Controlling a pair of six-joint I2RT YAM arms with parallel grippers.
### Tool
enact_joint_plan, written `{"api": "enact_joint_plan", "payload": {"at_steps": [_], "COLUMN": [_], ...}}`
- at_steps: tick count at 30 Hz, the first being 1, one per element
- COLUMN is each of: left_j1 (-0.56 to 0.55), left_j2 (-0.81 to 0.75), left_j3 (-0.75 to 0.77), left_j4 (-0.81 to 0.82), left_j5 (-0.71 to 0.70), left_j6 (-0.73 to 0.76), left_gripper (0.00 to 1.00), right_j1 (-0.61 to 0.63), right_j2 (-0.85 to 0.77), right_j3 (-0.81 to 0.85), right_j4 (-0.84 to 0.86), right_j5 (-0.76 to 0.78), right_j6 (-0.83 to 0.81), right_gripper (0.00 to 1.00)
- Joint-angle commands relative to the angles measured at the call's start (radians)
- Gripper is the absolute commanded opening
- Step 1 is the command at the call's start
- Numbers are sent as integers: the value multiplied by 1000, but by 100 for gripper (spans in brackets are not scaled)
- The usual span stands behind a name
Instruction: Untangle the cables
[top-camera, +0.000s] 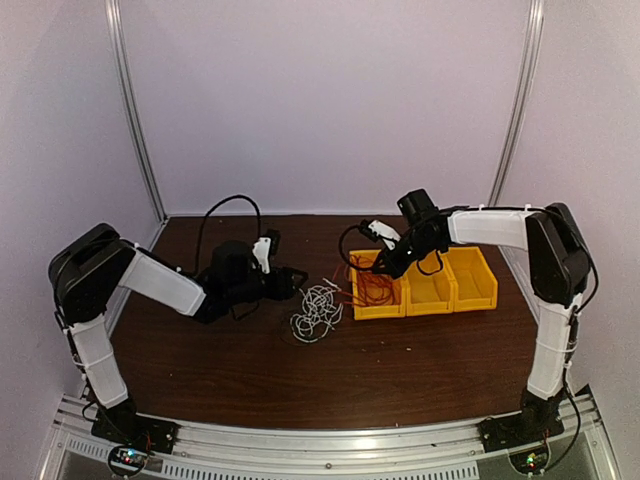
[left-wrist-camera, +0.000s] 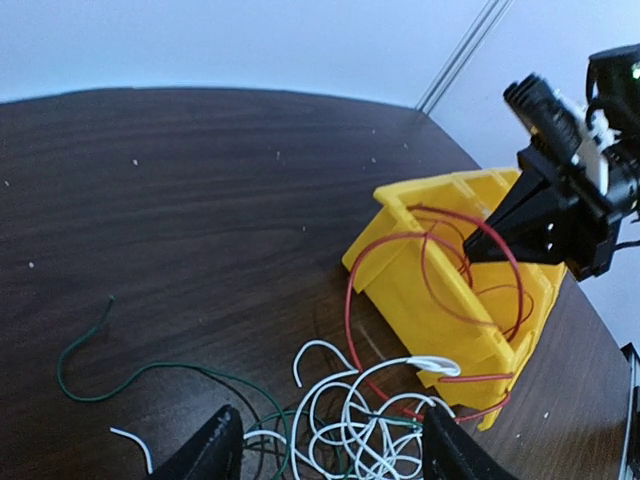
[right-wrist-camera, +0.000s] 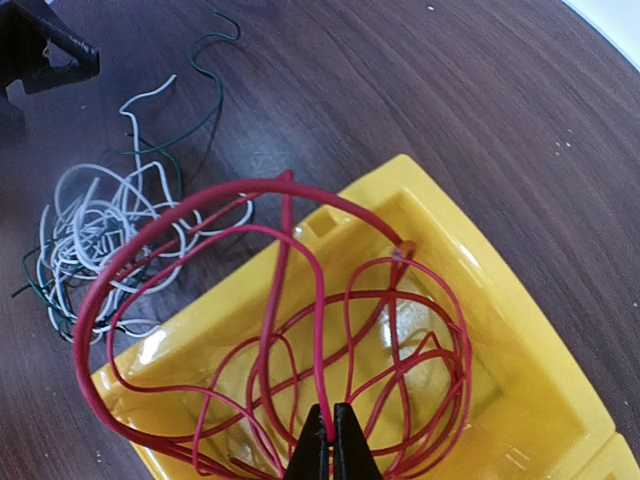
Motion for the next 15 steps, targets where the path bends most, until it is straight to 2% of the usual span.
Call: {"api": "enact_joint_plan", "payload": {"at_steps": [1,6,9,15], "left_j1": [8,7,7,7], "left_j2": [105,192,222,198], "left_j3": [79,144,180,163], "left_j4": [-76,-151,-222,-332], "left_j5": [104,149,145,92], "left_j6": [-31,-46,-35,-6], "left_gripper": [62,61,54,23], "right_j1": [-7,-7,-4,12], "right_j2": [-12,-82,-127,-219], "right_j3": [39,43,54,88], "right_j4": [-40,-91,-131,-169], "right_j5": [132,154,178,300], "right_j6": [-2,-29,-46,-66], "right_gripper": [1,15,28,52]}}
